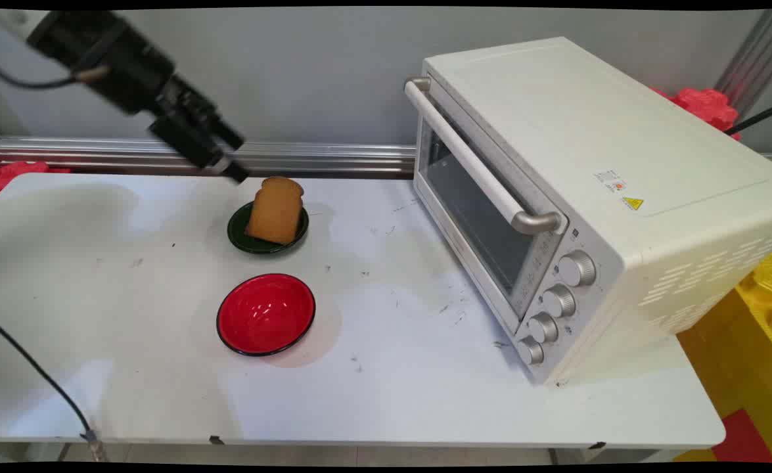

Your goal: Open the oven

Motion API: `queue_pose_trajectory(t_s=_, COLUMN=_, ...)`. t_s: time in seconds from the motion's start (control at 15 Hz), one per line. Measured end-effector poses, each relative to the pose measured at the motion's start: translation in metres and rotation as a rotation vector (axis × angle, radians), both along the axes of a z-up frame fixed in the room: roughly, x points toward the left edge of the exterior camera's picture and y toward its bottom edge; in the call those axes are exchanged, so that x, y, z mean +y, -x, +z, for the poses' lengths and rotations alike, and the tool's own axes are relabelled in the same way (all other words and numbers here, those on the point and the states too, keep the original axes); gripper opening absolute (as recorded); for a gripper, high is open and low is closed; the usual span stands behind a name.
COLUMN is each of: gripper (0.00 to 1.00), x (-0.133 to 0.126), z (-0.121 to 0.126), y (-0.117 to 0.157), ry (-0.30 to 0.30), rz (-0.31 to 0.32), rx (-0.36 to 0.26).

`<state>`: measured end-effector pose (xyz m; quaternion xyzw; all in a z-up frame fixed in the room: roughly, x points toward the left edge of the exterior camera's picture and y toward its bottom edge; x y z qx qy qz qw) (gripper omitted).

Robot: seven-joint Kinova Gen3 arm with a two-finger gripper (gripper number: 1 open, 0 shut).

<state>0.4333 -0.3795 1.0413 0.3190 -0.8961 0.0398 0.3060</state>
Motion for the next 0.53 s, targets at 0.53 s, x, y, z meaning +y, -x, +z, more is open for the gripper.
queue_pose_trajectory(t_s=0.53, gripper=1.00, x=-0.025, z=0.028, y=0.043, ry=0.132, rz=-0.007, rx=0.151)
